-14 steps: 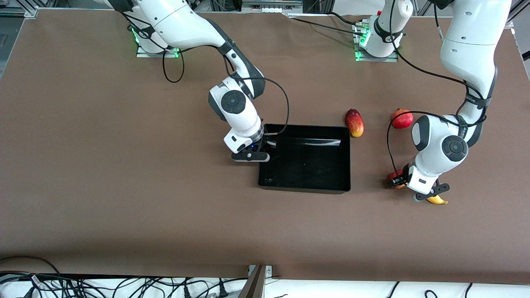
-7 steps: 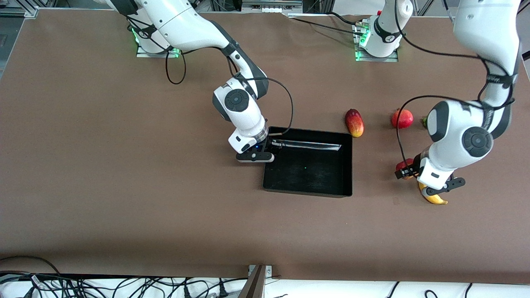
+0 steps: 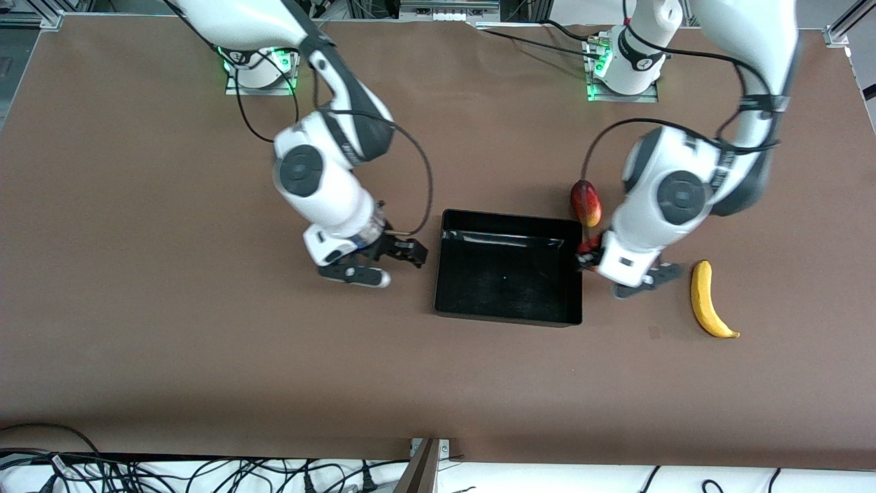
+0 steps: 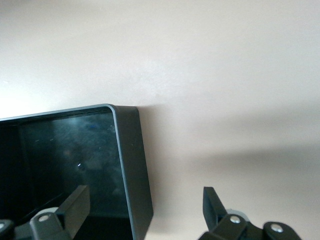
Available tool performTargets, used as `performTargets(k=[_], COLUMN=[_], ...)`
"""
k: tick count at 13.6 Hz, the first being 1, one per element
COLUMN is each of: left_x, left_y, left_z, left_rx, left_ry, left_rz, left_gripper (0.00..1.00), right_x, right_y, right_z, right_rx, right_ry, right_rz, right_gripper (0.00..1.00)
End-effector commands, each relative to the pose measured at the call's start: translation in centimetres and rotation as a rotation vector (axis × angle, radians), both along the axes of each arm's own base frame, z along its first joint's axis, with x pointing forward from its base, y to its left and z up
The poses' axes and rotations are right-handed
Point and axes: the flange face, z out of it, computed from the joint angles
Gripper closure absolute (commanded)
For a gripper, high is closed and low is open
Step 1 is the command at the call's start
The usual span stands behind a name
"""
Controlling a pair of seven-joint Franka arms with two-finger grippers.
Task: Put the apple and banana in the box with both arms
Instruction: 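Release the box with the right gripper while the left gripper carries the apple over it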
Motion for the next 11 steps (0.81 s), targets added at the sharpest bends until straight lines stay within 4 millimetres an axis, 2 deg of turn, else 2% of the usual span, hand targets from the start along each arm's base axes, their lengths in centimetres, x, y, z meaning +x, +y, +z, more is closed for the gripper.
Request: performTargets(k=[1,3,4,6,9,10,11], left_x=[-1.0,-2.6,-1.8,-2.8,-3.1,-3.1,-4.0], left_y=[-3.9,-7.8,-9.6,-13.0,-15.6,-16.2,-17.7], left_z=[-2.2,-4.7,-5.0,-8.0,-9.2,-9.7,-10.6], left_rx=[0.035,0.043,0.021,0.014,-0.004,-0.022,-0.041], left_ry=[0.021,0.047,0.011,0.014,-0.002,-0.027,-0.024], left_rz=[-0.023,-0.056,-0.066,-0.067,-0.075,-0.083,-0.108], left_gripper=[1.00,1.00,1.00,1.00,1.00,1.00,1.00], right_x=[1.7,2.8,3.0,3.0,1.5,0.6,-0.9], right_y=[-7.3,-13.0,-16.0,-21.8,-30.0,-32.5,-35.1], right_z=[3.4,5.5,6.6,8.9,13.9,15.5,17.8], right_rx=[0.019,-0.014,-0.043,-0.112,-0.225,-0.266,-0.269], right_ry=[0.048,0.053,0.067,0.066,0.075,0.086,0.099], right_rz=[0.019,0.044,0.053,0.116,0.148,0.157,0.172], right_gripper=[0.00,0.00,0.00,0.00,0.00,0.00,0.00])
